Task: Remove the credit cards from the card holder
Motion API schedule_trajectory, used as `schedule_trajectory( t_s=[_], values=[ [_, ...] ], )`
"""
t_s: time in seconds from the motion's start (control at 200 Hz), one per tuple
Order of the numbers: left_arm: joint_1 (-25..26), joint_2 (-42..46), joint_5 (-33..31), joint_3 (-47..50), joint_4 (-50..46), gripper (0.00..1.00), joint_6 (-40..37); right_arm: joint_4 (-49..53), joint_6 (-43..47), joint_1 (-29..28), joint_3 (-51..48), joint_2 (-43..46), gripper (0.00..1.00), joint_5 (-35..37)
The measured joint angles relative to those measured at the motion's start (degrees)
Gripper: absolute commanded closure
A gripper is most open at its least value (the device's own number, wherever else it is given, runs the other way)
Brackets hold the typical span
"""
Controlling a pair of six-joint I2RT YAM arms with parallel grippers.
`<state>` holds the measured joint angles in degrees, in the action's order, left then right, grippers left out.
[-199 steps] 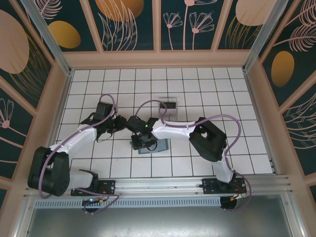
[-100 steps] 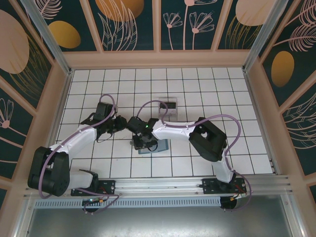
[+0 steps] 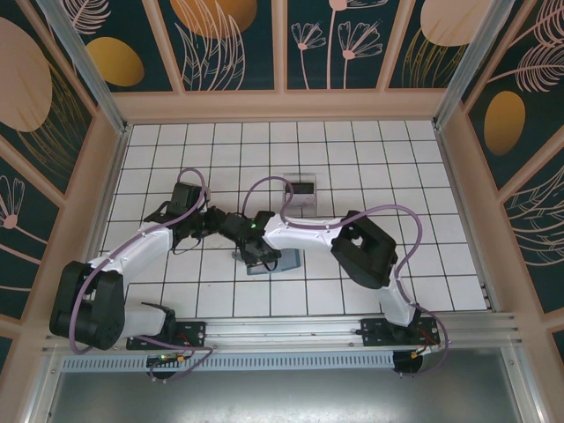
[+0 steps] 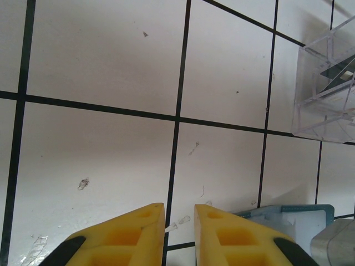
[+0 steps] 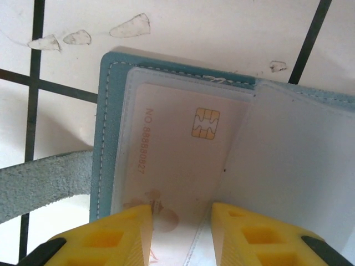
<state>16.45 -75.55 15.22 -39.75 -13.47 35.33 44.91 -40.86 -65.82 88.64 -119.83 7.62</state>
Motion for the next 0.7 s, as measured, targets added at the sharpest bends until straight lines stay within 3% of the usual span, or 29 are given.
schedule_trajectory(
  t_s=[0.365,0.701],
  values=[
    [0.00,-0.37,0.00,0.00,0.00,0.77,0.00,10.86,0.00,-3.26,9.35,-5.75,0.57,9.11],
    [0.00,-0.81,0.04,0.00,0.00,0.77,-0.02,17.35,-0.44,-3.65,10.01,-6.01,0.53,14.08]
  ],
)
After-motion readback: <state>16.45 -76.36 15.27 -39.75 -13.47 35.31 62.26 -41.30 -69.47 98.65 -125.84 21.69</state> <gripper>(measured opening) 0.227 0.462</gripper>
